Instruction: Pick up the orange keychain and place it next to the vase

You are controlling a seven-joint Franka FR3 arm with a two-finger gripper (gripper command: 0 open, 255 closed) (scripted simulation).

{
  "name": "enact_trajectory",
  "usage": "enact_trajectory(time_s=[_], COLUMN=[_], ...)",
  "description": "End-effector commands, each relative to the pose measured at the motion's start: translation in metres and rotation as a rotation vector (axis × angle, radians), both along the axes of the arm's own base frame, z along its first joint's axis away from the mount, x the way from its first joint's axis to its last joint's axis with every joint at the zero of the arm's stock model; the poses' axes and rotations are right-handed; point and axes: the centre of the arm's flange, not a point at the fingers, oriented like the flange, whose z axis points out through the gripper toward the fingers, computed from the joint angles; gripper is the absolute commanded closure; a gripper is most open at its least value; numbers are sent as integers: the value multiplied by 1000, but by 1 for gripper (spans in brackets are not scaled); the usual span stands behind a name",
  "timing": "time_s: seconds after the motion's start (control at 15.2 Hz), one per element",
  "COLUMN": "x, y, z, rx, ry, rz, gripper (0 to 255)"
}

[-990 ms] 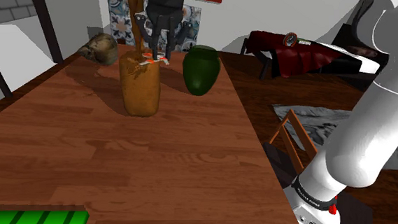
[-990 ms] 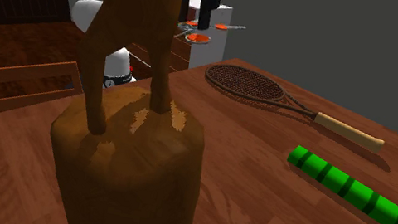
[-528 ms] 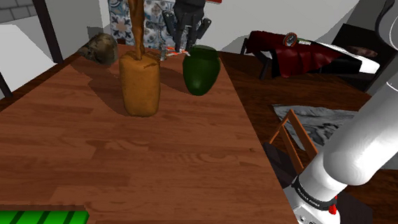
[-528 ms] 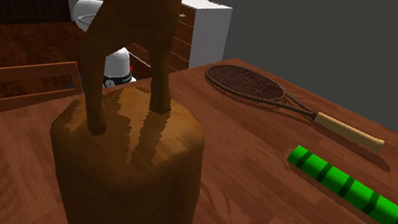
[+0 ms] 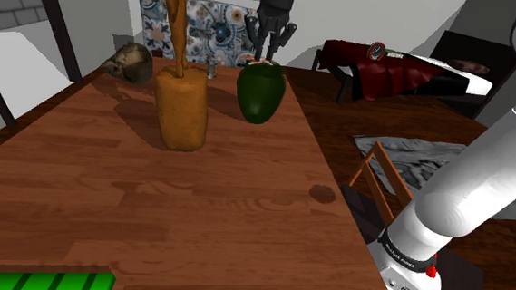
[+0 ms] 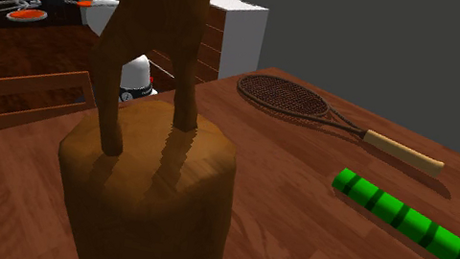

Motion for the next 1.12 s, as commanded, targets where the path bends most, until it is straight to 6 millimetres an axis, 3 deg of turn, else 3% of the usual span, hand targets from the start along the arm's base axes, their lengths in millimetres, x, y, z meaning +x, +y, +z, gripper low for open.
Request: enact_trajectory(time_s=[0.0,0.4,1.06], x=[5,16,16], y=[-27,-104,-104], z=[-2,-2,-55], rx=[0,0,0], ry=[0,0,0], rz=[1,1,1], gripper=[255,255,255])
